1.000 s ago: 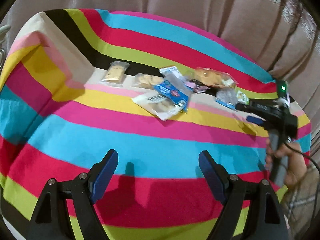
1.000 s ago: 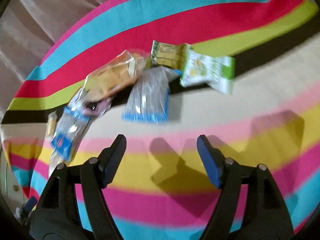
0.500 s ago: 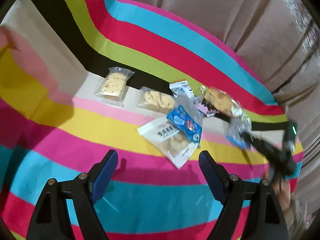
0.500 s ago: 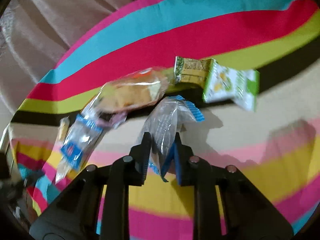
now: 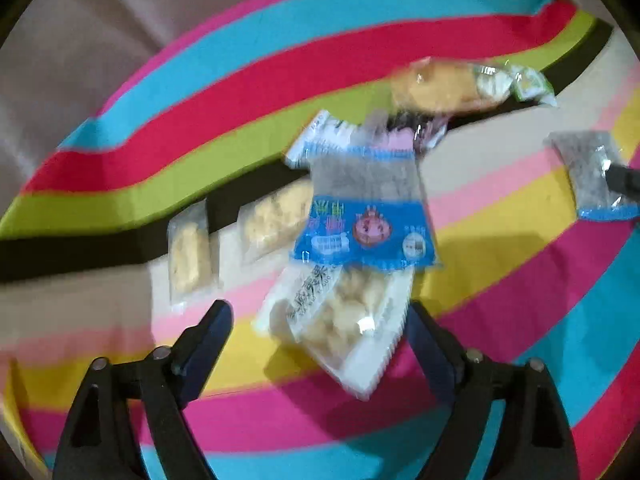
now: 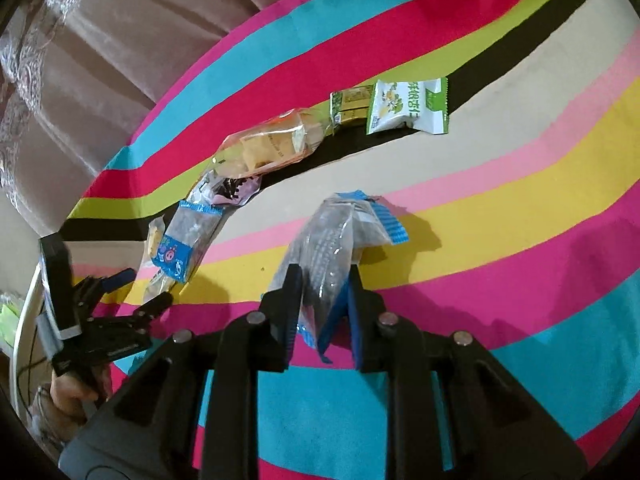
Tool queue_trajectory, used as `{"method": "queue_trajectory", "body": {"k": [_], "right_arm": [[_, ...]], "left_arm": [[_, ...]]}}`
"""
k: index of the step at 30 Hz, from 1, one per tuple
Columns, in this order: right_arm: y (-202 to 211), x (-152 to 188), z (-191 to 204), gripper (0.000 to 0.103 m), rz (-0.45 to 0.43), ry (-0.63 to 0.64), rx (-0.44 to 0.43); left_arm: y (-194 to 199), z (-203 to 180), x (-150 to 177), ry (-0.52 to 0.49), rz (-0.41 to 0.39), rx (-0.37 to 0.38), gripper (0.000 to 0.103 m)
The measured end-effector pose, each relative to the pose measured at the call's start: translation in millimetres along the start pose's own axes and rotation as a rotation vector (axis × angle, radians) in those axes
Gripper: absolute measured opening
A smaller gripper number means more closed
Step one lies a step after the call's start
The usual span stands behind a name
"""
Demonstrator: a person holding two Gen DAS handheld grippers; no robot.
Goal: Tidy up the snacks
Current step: 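Grasp the white nut packet with the left tool while the right tool holds the candy bag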
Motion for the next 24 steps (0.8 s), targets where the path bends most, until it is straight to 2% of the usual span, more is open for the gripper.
{"method": "queue_trajectory", "body": {"k": [1,3,4,5,7,8,11,15,18,21,22,23,24], "right_arm": [[0,0,-1,0.025,0.001,-0.003,0.000],[-2,0,0,0.025,0.003,-0.003,0.005],[-2,1,0,0.025,0.003,-0.004,0.005],[-1,1,0,0.025,0.004,-0.007,0.006],[-1,1,-1,0.026,0.004,-0.010,0.009],[-1,1,-1,0.026,0.004,-0.012,0.011],[0,1,-3,0.026,0.001,-0.020,0.016],[6,5,-6,0.026,-0.008,-0.033,0.035],[23,24,-7,0.026,0.005,-0.051,0.031],[51,57,-9,0.025,0.006,-0.080,0.015],[60,67,-10,0.025,0.001,-0.078,0.013],[71,79,-10,0.025,-0.004,-0.077,0.012],[79,89,-11,0.025,-0.006,-0.075,0.010]], "left_arm": [[-3,3,-2,-0.003,0.006,0.011,0.095],[-10,9,-4,0.029,-0.007,0.134,0.091],[-11,10,-3,0.072,-0.018,0.226,0.071],[-9,10,0,0.137,-0.033,0.329,0.062],[4,10,4,0.167,-0.087,0.353,0.050],[14,5,10,0.166,-0.103,0.334,0.045],[45,-10,29,0.219,-0.159,0.329,0.039],[87,-20,58,0.320,-0.243,0.348,0.035],[107,-34,77,0.300,-0.241,0.337,0.034],[125,-42,95,0.253,-0.215,0.312,0.041],[131,-43,101,0.249,-0.215,0.307,0.062],[136,-43,108,0.237,-0.206,0.279,0.090],[137,-41,110,0.226,-0.207,0.252,0.097]]}}
Point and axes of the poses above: each gripper's, at about its wrist camera, not at the fingertips, and y roughly against the way its jaws point, z to its left, x to its underside, the point moved 8 cm from there along -y, roughly the way its jaws point, and after that the axes turned 14 degrees about x, right-handed, at the moved point
